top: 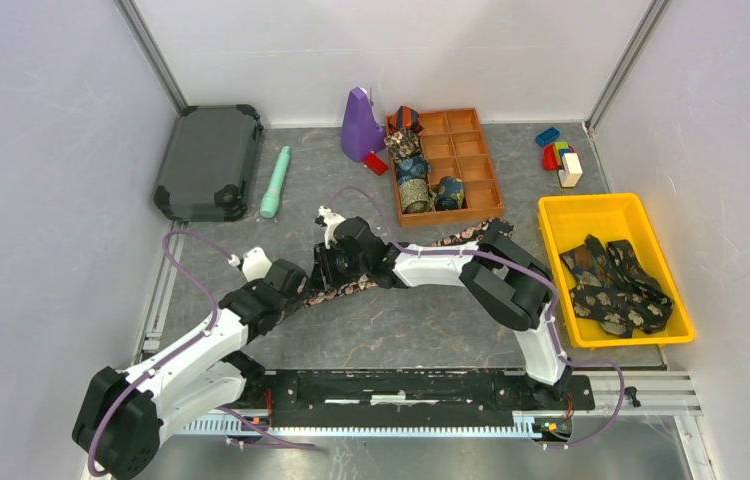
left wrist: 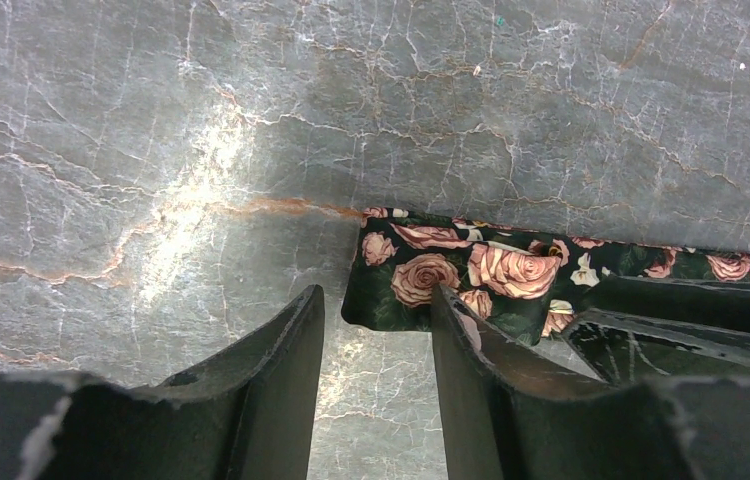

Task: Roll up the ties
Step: Roll the tie at the center of the board.

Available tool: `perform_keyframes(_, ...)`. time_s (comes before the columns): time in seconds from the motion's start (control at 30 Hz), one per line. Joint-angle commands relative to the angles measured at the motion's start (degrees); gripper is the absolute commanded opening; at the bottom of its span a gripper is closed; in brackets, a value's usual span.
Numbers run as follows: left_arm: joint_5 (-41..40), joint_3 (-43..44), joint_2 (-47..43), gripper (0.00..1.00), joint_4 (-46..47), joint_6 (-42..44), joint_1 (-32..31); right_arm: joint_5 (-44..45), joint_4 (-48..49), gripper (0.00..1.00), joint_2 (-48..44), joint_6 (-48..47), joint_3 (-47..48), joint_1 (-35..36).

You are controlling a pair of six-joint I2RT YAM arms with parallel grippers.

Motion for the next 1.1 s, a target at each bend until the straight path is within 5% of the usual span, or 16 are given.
perform_keyframes(0.0,-1.70,0.16,-0.51,0.50,1.29,2.53,0.20,0.23,3.52,0.28,-3.55,-0.83,0.85,0.14)
perform_keyframes(0.73,-1.96,0.68,-0.60,0.50,1.03,3.05,0.16,-1.68,3.28,0.21,2.95,-2.00,2.49,0.73)
perform_keyframes(0.9,-3.29,1.84,-1.22,0.68,-0.79,2.98,0.17,-1.29,3.23,0.20,3.23,-2.15,1.80,0.66)
perform_keyframes(1.07,-4.22,2.19,-2.45,0.70,-1.70,2.39,0.17,-1.45,3.96,0.20,3.39,-2.16,1.06,0.58)
